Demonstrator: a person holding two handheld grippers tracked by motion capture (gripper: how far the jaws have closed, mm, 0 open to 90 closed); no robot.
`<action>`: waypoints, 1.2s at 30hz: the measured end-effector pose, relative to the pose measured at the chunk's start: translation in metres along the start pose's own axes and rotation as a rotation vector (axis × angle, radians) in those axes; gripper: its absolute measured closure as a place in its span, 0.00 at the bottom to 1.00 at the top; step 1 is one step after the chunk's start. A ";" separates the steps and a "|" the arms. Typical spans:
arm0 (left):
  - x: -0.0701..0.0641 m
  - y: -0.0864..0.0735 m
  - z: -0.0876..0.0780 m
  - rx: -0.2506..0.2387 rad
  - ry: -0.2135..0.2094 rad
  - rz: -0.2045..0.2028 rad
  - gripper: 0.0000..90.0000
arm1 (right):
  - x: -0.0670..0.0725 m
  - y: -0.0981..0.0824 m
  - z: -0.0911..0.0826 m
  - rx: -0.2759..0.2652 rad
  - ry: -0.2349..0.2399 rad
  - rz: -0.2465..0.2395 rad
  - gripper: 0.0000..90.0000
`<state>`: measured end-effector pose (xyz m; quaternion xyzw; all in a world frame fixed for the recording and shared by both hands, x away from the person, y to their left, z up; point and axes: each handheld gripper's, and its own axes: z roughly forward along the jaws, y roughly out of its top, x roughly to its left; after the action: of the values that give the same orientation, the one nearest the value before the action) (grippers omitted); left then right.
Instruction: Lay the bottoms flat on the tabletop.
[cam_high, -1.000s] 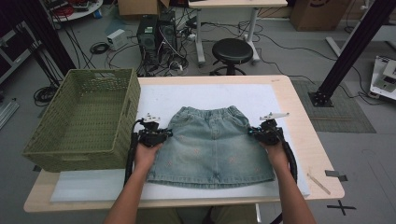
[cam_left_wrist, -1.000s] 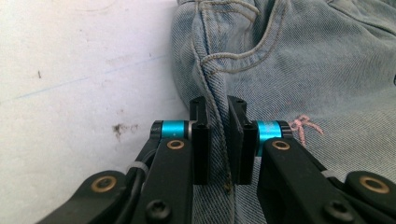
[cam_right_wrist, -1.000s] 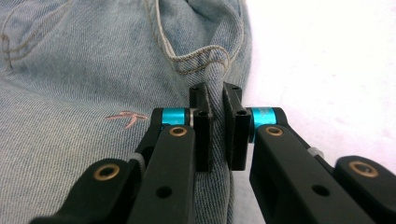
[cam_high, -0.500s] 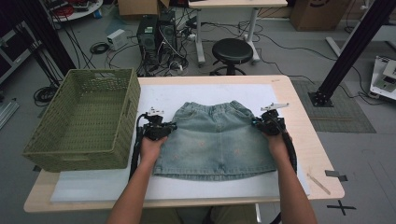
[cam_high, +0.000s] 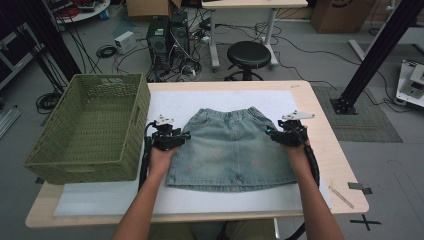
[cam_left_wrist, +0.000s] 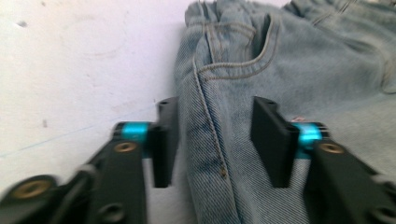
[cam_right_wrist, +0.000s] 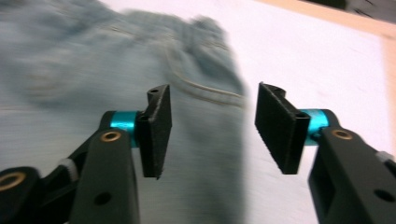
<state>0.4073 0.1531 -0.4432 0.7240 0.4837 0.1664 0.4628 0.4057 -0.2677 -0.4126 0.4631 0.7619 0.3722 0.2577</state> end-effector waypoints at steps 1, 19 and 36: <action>0.000 0.000 -0.003 -0.014 -0.011 -0.001 0.53 | 0.005 0.000 -0.001 -0.003 0.036 -0.008 0.49; -0.011 0.000 -0.024 -0.087 -0.130 0.060 0.40 | 0.089 -0.012 0.020 0.209 0.353 -0.240 0.52; -0.016 0.002 -0.040 -0.130 -0.200 0.106 0.25 | 0.121 -0.042 -0.006 0.112 0.374 -0.279 0.83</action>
<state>0.3728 0.1597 -0.4173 0.7299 0.3843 0.1487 0.5453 0.3260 -0.1734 -0.4487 0.2899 0.8724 0.3695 0.1351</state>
